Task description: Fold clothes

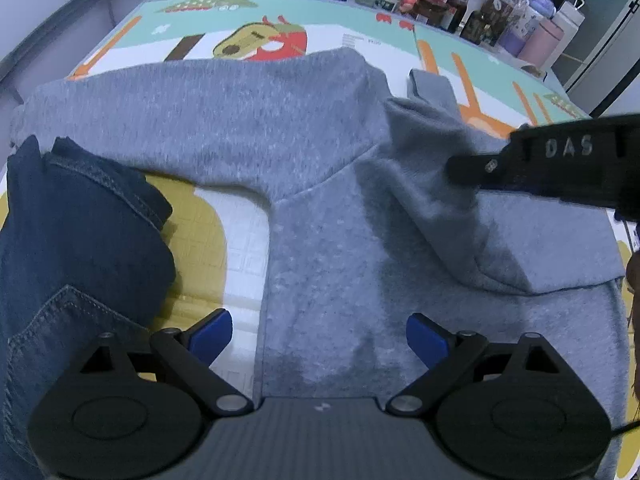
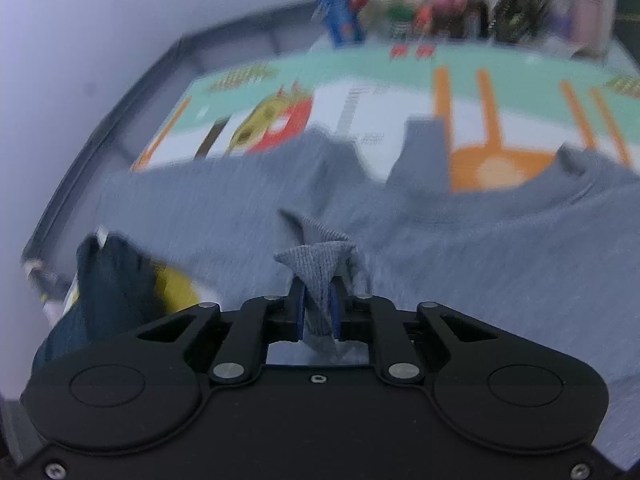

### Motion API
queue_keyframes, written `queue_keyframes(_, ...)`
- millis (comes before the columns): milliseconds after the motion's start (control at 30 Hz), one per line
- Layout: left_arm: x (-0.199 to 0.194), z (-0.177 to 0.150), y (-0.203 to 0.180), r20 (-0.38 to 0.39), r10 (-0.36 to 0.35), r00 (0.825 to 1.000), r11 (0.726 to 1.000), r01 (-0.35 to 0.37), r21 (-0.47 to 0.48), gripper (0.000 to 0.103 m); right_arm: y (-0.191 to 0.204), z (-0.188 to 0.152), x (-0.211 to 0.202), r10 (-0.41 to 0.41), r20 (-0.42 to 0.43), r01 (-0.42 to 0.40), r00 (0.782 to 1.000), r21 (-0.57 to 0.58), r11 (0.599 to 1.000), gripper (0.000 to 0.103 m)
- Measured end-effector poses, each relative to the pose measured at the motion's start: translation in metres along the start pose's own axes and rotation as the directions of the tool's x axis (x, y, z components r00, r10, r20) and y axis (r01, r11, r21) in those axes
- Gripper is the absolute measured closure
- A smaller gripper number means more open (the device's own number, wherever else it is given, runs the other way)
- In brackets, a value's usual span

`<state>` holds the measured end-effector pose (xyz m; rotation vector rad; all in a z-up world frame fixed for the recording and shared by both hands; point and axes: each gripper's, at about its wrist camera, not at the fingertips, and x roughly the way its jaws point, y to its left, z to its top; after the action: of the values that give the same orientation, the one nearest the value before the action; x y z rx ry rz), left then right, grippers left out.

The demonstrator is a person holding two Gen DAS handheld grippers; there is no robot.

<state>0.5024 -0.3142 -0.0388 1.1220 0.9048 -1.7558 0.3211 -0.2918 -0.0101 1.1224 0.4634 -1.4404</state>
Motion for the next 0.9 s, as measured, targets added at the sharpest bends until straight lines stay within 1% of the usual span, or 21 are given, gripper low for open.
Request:
queue_keyframes(33,0.001,-0.001,0.0,-0.005,0.001,1.0,1.0,-0.001,0.0,0.007,0.001,-0.003,0.005,0.018,-0.039,-0.017,0.999,0.007,1.0,0.084)
queue_keyframes(100,0.003,-0.001,0.0,-0.012,0.002,1.0,1.0,-0.002,0.002,0.007,0.003,-0.007,0.009,0.053,-0.089,-0.051,0.995,0.02,0.998,0.082)
queue_keyframes(167,0.004,-0.001,0.0,-0.013,0.005,1.0,1.0,-0.005,0.002,0.007,0.004,-0.007,0.003,0.073,-0.075,-0.072,0.994,0.019,0.997,0.08)
queue_keyframes(200,0.005,-0.001,0.0,-0.014,0.006,1.0,1.0,-0.006,0.001,0.007,0.004,-0.007,-0.002,0.083,-0.066,-0.082,0.994,0.019,0.996,0.075)
queue_keyframes(233,0.005,0.0,0.0,-0.013,0.004,1.0,1.0,-0.004,0.001,0.007,0.002,-0.005,-0.009,0.09,-0.048,-0.089,0.995,0.024,0.996,0.067)
queue_keyframes(267,0.005,0.001,-0.001,-0.012,0.0,1.0,1.0,0.0,0.002,0.007,0.001,-0.003,-0.016,0.098,-0.03,-0.097,0.995,0.029,0.995,0.064)
queue_keyframes(333,0.006,0.005,-0.003,-0.012,-0.009,1.0,1.0,0.009,0.0,0.007,-0.006,0.0,-0.032,0.117,0.008,-0.117,0.993,0.034,0.993,0.063)
queue_keyframes(367,0.007,0.007,-0.005,-0.012,-0.014,1.0,1.0,0.014,-0.001,0.007,-0.009,0.003,-0.04,0.113,0.021,-0.113,0.993,0.032,0.993,0.063)
queue_keyframes(433,0.008,0.009,-0.008,-0.01,-0.019,1.0,1.0,0.019,0.002,0.007,-0.021,0.004,-0.054,0.063,0.051,-0.065,0.997,0.03,0.997,0.063)
queue_keyframes(500,0.011,0.012,-0.011,-0.011,-0.008,1.0,1.0,0.008,0.007,0.007,-0.036,0.003,-0.062,0.01,0.069,-0.013,0.998,0.044,0.999,0.063)
queue_keyframes(600,0.018,0.018,-0.01,-0.014,-0.007,1.0,1.0,0.007,-0.014,0.007,-0.075,-0.001,-0.068,-0.059,0.06,0.051,0.996,0.126,0.991,0.063)
queue_keyframes(733,0.028,0.028,0.002,-0.018,-0.047,0.999,0.994,0.045,-0.097,0.007,-0.133,-0.012,-0.076,-0.146,0.044,0.13,0.988,0.264,0.956,0.063)
queue_keyframes(900,0.037,0.042,0.013,-0.038,-0.088,0.995,0.984,0.081,-0.158,0.007,-0.203,-0.036,-0.087,-0.219,0.024,0.189,0.975,0.423,0.886,0.063)
